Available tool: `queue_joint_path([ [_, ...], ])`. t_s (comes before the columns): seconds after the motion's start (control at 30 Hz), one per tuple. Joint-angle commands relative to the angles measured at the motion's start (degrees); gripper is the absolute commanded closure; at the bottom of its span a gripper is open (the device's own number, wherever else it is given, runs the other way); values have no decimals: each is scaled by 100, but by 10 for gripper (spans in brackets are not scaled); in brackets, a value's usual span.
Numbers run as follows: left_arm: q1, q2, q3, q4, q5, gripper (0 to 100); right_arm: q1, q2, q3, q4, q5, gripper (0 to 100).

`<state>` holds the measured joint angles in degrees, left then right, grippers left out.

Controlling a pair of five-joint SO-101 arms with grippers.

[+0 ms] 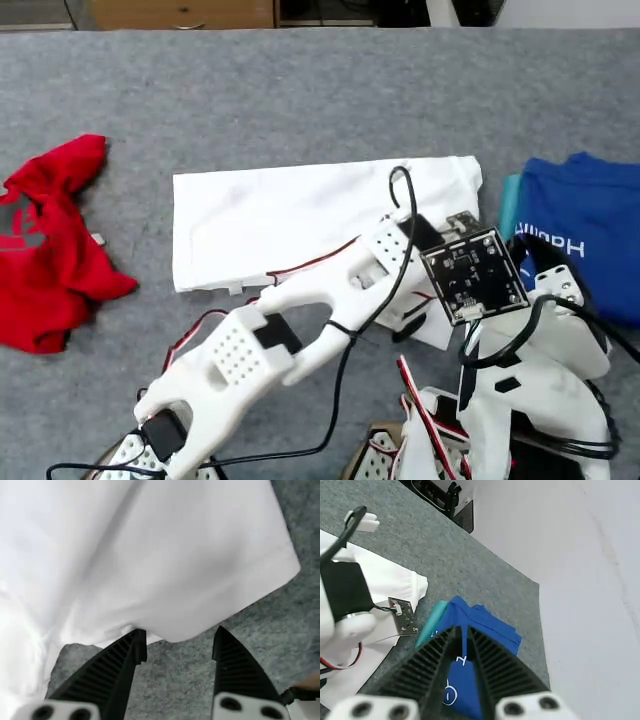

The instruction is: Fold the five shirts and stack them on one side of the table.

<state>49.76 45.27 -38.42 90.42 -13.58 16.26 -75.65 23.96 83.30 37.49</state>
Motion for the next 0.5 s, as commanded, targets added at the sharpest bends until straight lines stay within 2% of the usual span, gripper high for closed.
queue_joint_path([
  [0.0, 53, 163, -598, 141, -9, 777, 84, -22, -48, -9, -70, 964],
  [0.2, 70, 611, -782, 193, 0, 779, 84, -31, -75, 0, -70, 964],
  [0.37, 316, 391, -1442, 1029, -9, 779, 84, -31, -75, 0, -53, 964],
  [0.47, 413, 171, -1582, 1046, 0, 780, 84, -31, -92, -26, -53, 964],
])
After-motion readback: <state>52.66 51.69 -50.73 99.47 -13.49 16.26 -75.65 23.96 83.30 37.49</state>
